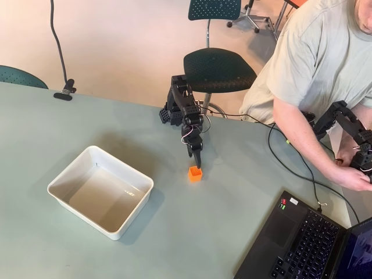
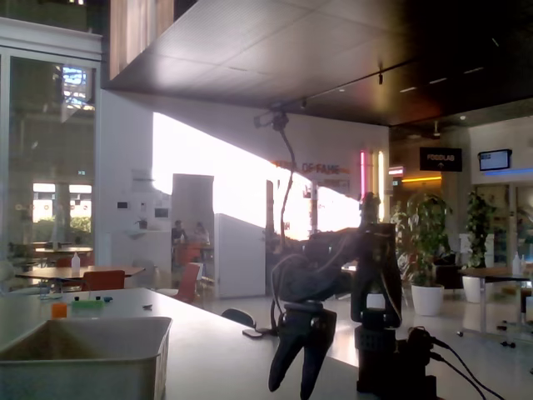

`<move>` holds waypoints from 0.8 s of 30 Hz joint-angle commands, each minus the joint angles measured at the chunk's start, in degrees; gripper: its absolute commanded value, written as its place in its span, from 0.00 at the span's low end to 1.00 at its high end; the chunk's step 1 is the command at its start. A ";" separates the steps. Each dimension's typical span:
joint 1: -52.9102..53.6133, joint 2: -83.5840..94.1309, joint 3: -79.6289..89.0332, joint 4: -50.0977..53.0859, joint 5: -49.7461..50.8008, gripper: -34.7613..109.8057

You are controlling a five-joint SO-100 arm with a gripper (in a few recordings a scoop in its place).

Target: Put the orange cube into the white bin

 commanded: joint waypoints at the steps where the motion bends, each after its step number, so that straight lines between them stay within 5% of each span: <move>1: -0.62 -3.25 -3.60 -0.44 0.97 0.62; 24: -0.62 -18.54 -11.34 -0.53 6.24 0.62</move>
